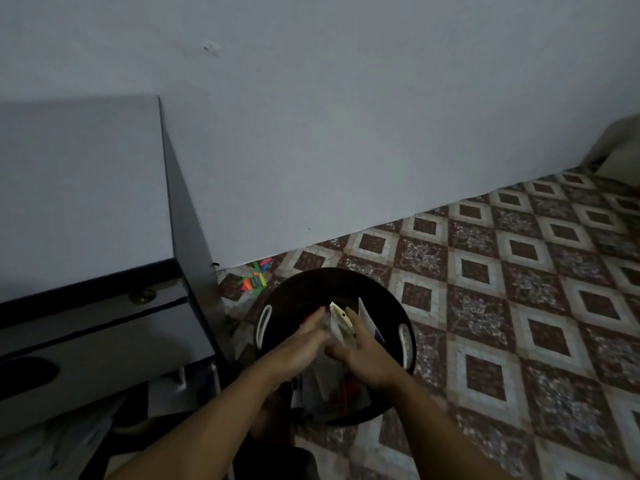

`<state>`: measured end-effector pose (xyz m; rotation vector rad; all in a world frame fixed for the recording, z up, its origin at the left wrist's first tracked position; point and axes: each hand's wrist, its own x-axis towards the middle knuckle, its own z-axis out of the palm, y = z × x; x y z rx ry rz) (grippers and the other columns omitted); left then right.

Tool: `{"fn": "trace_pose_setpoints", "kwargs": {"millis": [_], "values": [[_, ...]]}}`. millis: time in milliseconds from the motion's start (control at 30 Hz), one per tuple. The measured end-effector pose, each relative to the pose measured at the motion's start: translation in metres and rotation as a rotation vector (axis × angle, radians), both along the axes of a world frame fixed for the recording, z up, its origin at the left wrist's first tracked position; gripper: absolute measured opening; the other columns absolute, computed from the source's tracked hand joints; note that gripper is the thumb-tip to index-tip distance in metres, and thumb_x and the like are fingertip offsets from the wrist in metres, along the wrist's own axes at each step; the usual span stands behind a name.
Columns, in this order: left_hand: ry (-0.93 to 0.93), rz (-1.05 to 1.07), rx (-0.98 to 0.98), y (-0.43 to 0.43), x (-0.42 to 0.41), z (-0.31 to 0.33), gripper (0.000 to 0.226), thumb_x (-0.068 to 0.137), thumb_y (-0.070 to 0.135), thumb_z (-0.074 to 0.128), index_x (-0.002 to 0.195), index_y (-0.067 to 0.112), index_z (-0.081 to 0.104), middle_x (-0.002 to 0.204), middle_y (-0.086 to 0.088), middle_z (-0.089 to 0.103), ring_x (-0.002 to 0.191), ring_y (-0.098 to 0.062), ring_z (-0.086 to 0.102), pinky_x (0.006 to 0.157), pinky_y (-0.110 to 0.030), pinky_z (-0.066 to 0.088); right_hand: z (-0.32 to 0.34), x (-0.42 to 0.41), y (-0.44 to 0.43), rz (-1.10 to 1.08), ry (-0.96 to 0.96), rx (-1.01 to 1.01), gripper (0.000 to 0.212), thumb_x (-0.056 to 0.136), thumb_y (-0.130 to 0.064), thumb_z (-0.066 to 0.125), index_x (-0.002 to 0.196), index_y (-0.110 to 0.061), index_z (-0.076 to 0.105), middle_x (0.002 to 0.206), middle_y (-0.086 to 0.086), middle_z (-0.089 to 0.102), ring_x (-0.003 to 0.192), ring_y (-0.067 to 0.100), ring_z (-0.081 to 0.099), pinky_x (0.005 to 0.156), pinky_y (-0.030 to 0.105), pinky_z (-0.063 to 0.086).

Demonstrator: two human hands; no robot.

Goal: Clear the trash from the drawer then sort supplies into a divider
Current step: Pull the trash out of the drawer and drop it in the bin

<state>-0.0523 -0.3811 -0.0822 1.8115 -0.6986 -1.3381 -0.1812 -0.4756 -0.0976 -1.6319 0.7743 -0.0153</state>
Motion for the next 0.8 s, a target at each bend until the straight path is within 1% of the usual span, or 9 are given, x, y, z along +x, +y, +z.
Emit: {"fn": "trace_pose_setpoints", "kwargs": {"millis": [100,167,233,267,367,467,567,633,800], "values": [[-0.062,-0.011,0.007,0.004,0.002,-0.008,0.059,0.104,0.043,0.037,0.156,0.04,0.01,0.166,0.006,0.008,0.15,-0.02,0.019,0.114,-0.033,0.027,0.008,-0.003,0.006,0.048,0.078,-0.066,0.087,0.097,-0.03,0.06,0.157,-0.038,-0.003,0.166,-0.004,0.007,0.149,0.025,0.024,0.104,0.04,0.044],[-0.167,-0.031,0.012,0.011,0.004,-0.006,0.059,0.102,0.043,0.037,0.156,0.039,0.014,0.165,0.006,0.013,0.149,-0.019,0.022,0.117,-0.036,0.027,0.016,-0.004,0.006,0.093,0.182,-0.151,0.089,0.097,-0.027,0.059,0.156,-0.039,-0.006,0.162,0.007,0.024,0.134,0.033,0.048,0.092,0.043,0.05],[-0.265,-0.016,0.013,0.019,0.004,0.0,0.059,0.1,0.042,0.038,0.156,0.036,0.018,0.163,0.004,0.019,0.147,-0.019,0.025,0.115,-0.035,0.029,0.022,-0.005,0.006,0.149,0.273,-0.263,0.091,0.096,-0.024,0.057,0.156,-0.038,-0.01,0.139,0.018,0.054,0.095,0.032,0.067,0.073,0.039,0.052],[-0.298,0.001,0.009,0.024,0.004,0.005,0.06,0.1,0.042,0.039,0.156,0.034,0.019,0.163,0.002,0.022,0.146,-0.019,0.027,0.113,-0.034,0.03,0.026,-0.005,0.007,0.181,0.308,-0.321,0.09,0.096,-0.022,0.055,0.156,-0.037,-0.011,0.118,0.016,0.065,0.078,0.029,0.065,0.064,0.037,0.049],[-0.354,0.036,-0.024,0.045,0.004,0.022,0.061,0.099,0.041,0.042,0.155,0.032,0.021,0.161,-0.001,0.027,0.145,-0.018,0.03,0.113,-0.034,0.03,0.034,-0.003,0.012,0.214,0.368,-0.418,0.086,0.098,-0.021,0.051,0.156,-0.034,-0.01,0.071,0.006,0.059,0.058,0.021,0.052,0.053,0.03,0.039],[-0.389,0.052,-0.063,0.075,0.005,0.043,0.061,0.099,0.039,0.044,0.155,0.03,0.023,0.159,0.0,0.032,0.142,-0.016,0.034,0.107,-0.029,0.032,0.049,0.002,0.022,0.224,0.371,-0.484,0.082,0.098,-0.022,0.052,0.157,-0.033,-0.004,0.079,0.009,0.06,0.063,0.023,0.056,0.055,0.031,0.044],[-0.406,0.09,-0.078,0.112,0.007,0.063,0.064,0.089,0.043,0.048,0.151,0.031,0.033,0.152,0.006,0.042,0.137,-0.011,0.042,0.111,-0.033,0.035,0.066,0.009,0.04,0.212,0.276,-0.555,0.078,0.095,-0.022,0.057,0.157,-0.032,0.011,0.118,0.017,0.065,0.093,0.03,0.066,0.079,0.037,0.052],[-0.452,0.131,-0.088,0.141,0.008,0.073,0.055,0.089,0.04,0.05,0.143,0.033,0.042,0.136,0.013,0.052,0.127,-0.009,0.049,0.108,-0.031,0.039,0.08,0.015,0.057,0.208,0.209,-0.581,0.069,0.094,-0.024,0.06,0.154,-0.028,0.025,0.135,0.011,0.059,0.114,0.027,0.061,0.093,0.034,0.049],[-0.441,0.209,-0.062,0.229,0.018,0.085,0.054,0.096,0.036,0.052,0.147,0.025,0.039,0.15,-0.001,0.044,0.135,-0.017,0.043,0.111,-0.037,0.039,0.123,0.037,0.092,0.376,0.259,-0.68,0.049,0.091,-0.028,0.063,0.138,-0.02,0.052,0.131,0.005,0.062,0.118,0.023,0.059,0.095,0.03,0.047]]}}
